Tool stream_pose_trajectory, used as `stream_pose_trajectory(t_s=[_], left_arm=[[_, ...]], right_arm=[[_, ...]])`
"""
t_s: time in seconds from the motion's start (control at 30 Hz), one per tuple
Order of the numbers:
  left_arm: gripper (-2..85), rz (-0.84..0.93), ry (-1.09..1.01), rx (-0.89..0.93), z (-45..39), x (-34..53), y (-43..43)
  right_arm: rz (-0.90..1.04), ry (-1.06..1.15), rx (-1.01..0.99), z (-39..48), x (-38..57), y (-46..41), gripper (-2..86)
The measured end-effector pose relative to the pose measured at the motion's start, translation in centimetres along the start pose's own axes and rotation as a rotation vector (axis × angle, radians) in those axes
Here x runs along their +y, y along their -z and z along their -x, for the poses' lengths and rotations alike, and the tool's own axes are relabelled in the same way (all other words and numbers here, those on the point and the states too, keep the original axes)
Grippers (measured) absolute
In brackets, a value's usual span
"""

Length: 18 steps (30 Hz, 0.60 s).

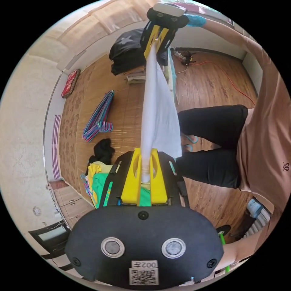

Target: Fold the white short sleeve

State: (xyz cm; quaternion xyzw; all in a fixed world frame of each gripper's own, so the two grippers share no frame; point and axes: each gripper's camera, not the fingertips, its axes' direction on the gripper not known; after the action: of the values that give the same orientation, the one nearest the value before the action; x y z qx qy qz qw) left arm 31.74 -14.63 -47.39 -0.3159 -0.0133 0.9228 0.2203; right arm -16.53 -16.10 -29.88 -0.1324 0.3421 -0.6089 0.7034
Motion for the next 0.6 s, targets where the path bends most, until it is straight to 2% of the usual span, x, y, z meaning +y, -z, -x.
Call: stream_pose_trajectory(t_s=[0.13,0.27,0.4,0.6], left_arm=[[3.7,0.004,0.034,-0.111,1.9,-1.4,5.1],[3.7,-0.023,0.118,-0.294,3.9,-3.9,10.9],[3.7,-0.023,0.138,-0.449,4.8,-7.9,15.0],[3.7,-0.013,0.088,-0.528,6.2,-14.4,17.7]], right_arm=[[0.009,-0.039,0.157,-4.9,2.0,3.3,-0.7],[0.002,-0.129,0.358,-9.5,5.4,6.3,-0.7],[0.032,-0.191,0.437,-12.6,9.1,7.8,-0.7],[0.145,-0.264,0.494,-16.9,15.5,7.6,-0.7]])
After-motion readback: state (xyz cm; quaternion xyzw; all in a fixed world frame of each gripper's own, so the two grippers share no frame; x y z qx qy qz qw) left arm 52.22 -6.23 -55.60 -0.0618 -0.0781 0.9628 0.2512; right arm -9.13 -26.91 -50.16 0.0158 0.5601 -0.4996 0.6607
